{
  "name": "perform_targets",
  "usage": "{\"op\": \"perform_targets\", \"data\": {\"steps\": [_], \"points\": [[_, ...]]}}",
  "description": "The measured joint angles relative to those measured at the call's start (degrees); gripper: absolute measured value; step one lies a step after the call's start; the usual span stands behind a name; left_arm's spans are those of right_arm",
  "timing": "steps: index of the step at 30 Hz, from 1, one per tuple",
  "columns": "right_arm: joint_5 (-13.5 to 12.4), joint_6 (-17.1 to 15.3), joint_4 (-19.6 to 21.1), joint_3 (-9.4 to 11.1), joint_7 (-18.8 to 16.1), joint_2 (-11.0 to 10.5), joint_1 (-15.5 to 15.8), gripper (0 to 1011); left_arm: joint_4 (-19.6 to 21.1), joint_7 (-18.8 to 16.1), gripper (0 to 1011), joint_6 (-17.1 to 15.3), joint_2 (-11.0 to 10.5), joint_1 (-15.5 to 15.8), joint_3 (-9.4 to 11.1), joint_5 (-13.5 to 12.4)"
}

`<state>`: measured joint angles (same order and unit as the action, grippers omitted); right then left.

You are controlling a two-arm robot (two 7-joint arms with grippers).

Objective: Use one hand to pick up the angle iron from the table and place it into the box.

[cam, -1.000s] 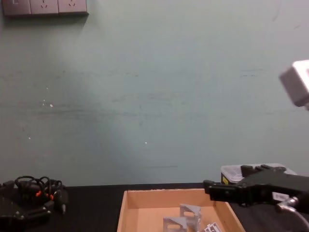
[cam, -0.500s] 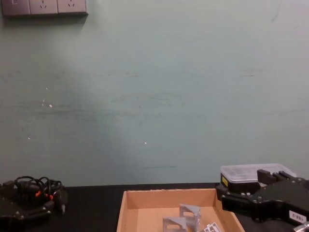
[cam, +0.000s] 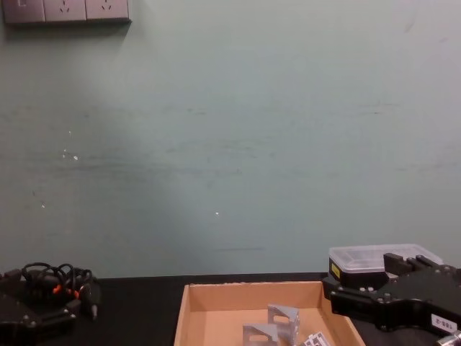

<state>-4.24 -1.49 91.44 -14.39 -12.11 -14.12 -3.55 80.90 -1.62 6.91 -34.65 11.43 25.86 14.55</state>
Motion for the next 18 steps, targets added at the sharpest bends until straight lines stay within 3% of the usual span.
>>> {"op": "perform_targets", "data": {"steps": [18], "points": [[0.0,-0.1,0.0,-0.1,0.0,-0.1,-0.1,1004,0.0,0.0,1011,0.0,0.0,0.0,0.0,0.0]]}}
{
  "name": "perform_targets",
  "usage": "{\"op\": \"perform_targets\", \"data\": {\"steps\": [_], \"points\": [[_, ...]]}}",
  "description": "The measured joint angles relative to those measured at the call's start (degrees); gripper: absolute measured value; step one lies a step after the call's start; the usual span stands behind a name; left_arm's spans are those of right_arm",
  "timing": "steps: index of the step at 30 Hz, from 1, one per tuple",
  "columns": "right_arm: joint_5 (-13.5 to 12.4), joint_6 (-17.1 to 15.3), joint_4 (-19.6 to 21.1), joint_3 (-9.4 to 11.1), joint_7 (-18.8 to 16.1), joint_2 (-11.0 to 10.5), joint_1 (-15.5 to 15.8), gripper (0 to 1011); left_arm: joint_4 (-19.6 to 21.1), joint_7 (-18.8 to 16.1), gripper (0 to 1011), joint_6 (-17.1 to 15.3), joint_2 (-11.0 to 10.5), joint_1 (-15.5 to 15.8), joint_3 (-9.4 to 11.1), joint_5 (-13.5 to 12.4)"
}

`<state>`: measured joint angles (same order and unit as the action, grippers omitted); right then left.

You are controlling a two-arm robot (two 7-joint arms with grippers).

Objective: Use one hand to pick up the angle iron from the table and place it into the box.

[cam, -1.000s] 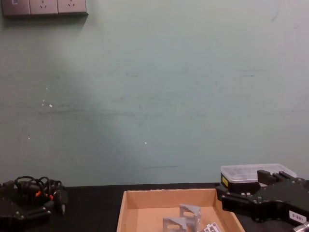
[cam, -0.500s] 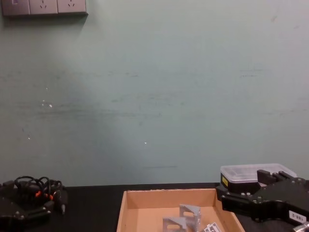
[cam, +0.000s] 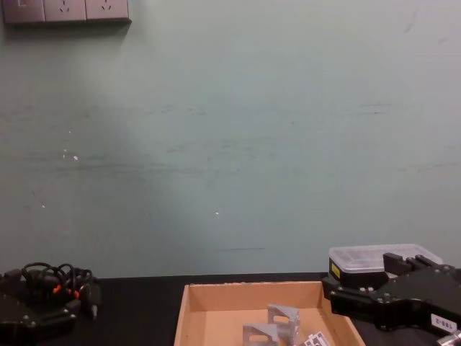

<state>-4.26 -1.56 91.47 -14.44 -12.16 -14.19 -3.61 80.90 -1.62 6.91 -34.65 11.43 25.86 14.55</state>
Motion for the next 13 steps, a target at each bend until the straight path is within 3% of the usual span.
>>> {"op": "perform_targets", "data": {"steps": [13], "points": [[0.0,0.0,0.0,0.0,0.0,0.0,0.0,1004,0.0,0.0,1011,0.0,0.0,0.0,0.0,0.0]]}}
